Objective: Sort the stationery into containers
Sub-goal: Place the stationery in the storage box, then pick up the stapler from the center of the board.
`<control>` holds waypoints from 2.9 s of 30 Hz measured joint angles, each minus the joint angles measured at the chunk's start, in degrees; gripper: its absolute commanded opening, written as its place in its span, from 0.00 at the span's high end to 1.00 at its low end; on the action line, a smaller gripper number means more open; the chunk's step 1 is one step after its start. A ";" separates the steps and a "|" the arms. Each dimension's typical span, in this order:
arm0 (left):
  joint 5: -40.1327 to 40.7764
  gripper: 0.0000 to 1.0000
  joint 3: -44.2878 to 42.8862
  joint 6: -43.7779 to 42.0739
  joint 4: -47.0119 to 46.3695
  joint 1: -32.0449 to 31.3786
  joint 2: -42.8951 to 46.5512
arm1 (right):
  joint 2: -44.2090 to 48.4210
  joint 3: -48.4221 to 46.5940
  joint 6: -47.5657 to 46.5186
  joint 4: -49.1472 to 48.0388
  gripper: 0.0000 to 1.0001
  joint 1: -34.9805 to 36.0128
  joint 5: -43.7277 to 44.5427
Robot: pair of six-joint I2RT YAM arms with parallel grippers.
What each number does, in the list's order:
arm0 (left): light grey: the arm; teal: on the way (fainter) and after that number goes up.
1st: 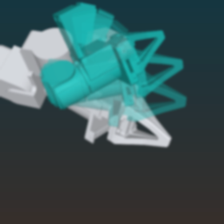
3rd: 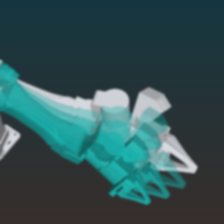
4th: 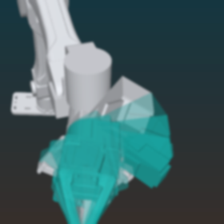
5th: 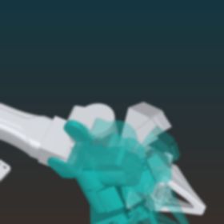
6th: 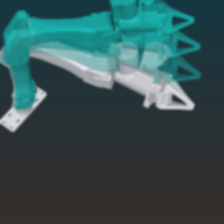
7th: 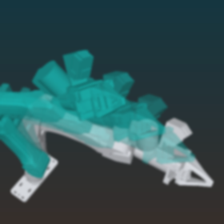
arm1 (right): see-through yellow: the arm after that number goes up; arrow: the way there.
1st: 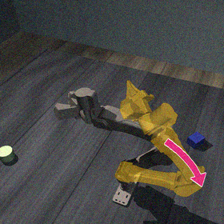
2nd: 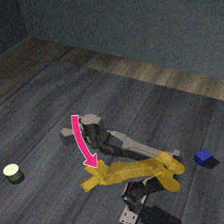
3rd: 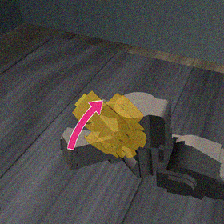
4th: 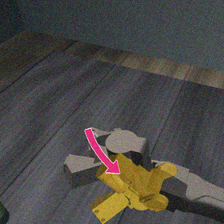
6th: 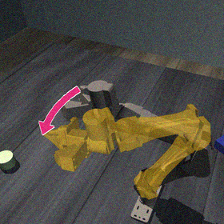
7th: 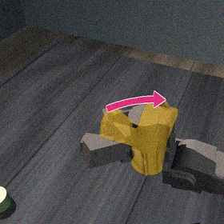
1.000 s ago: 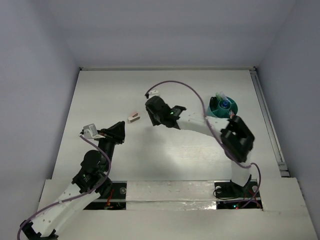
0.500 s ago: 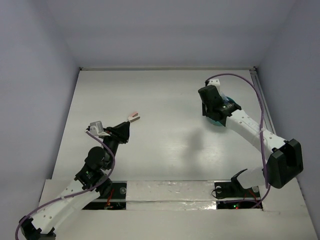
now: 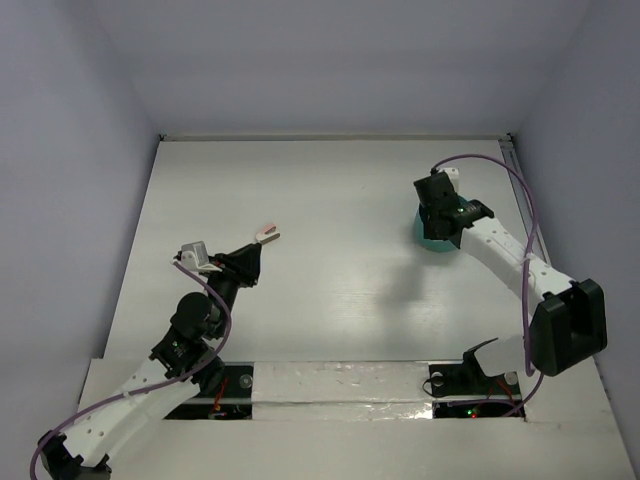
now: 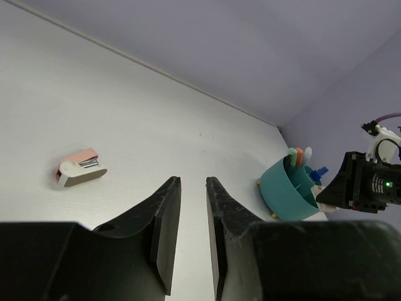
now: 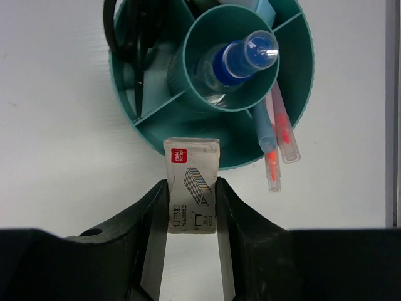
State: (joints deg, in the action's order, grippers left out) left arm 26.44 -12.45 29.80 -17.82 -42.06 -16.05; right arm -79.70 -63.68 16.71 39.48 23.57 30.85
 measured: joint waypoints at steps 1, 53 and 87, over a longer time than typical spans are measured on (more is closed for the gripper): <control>-0.07 0.80 0.00 0.00 0.00 0.00 0.00 | -0.02 0.13 -0.02 0.00 0.74 -0.28 -0.02; 1.40 0.85 0.00 -0.39 -1.16 0.00 -2.60 | -21.92 -12.00 6.32 -27.17 0.60 14.38 -29.40; 3.13 0.83 0.00 -0.35 1.38 0.00 4.00 | -62.97 -54.97 18.71 -24.85 0.52 26.38 -24.83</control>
State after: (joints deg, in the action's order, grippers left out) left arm 29.56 -12.45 29.45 -16.45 -42.06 -12.05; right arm -142.67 -118.65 35.42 14.63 49.95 6.02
